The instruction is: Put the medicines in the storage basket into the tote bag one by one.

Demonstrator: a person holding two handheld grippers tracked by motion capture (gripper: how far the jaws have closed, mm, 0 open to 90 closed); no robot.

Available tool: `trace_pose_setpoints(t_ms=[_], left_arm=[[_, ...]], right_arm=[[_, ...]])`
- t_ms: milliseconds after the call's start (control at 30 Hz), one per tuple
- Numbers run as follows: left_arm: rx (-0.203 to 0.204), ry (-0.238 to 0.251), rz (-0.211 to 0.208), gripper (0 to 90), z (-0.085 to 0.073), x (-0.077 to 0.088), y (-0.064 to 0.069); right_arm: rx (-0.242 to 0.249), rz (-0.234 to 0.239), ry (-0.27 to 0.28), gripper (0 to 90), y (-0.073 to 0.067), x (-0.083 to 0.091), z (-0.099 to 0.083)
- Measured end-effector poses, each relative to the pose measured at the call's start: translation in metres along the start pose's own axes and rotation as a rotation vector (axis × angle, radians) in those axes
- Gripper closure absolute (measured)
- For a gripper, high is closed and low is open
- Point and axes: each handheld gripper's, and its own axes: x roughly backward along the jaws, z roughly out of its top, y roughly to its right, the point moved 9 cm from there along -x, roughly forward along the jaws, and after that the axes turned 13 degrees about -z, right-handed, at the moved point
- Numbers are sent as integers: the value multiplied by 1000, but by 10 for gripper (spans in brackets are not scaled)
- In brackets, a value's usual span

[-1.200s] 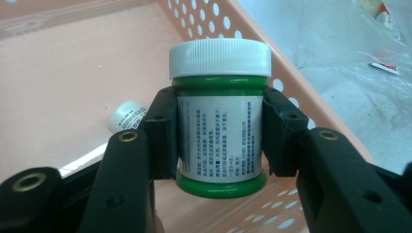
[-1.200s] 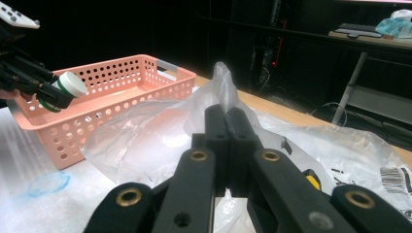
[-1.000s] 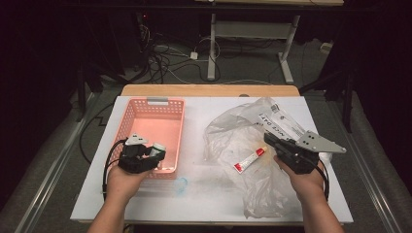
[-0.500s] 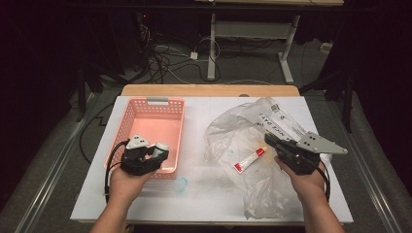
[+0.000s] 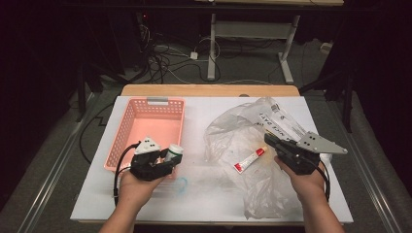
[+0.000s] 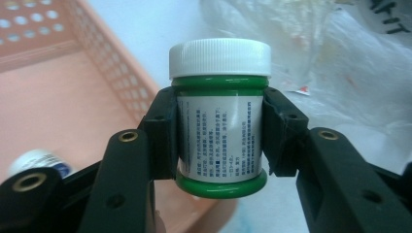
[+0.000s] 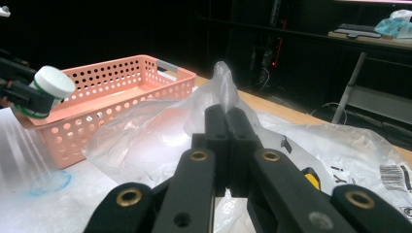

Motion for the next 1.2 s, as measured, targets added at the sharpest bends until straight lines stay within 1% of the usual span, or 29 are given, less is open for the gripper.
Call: trace_pose_setpoints(t_ms=[67, 167, 267, 433, 600, 700, 733, 800, 867, 933, 967, 1033, 1067, 1200], left_arm=[[-13, -8, -25, 540, 0, -4, 8], [-34, -21, -42, 539, -1, -12, 20], [-49, -30, -70, 539, -1, -19, 30], [-68, -42, -83, 539, -2, -31, 39], [-77, -52, -110, 539, -5, -45, 49], [-89, -70, -125, 539, -6, -54, 56], [-90, -70, -129, 539, -6, -57, 58], [-95, -70, -148, 539, -5, -64, 63], [-111, -80, -145, 539, -4, -70, 67], [-112, -84, -164, 539, -2, -77, 72], [-116, -87, -162, 539, -1, -81, 73], [-111, -93, -177, 539, 1, -88, 75], [-116, -95, -178, 539, 3, -91, 76], [-125, -78, -186, 539, 12, -102, 83]], right_arm=[[5, -1, 4, 900, 1, 0, 0], [3, -3, 6, 900, 1, 0, 1], [2, -2, 6, 900, 1, 1, 1], [3, 2, 3, 900, 0, 0, 0], [2, 5, 1, 900, -1, 0, 0], [4, 4, 0, 900, -2, 0, 0], [6, 4, 0, 900, -2, 0, 0], [4, 4, 0, 900, -2, 0, 0], [4, 3, -1, 900, -2, 0, 0], [6, 3, 1, 900, -1, 0, 0], [8, 3, 2, 900, -1, 0, 0], [4, 2, 1, 900, -1, 0, 0], [6, 3, 1, 900, -1, 0, 0], [10, 4, 1, 900, -2, 0, 0]])
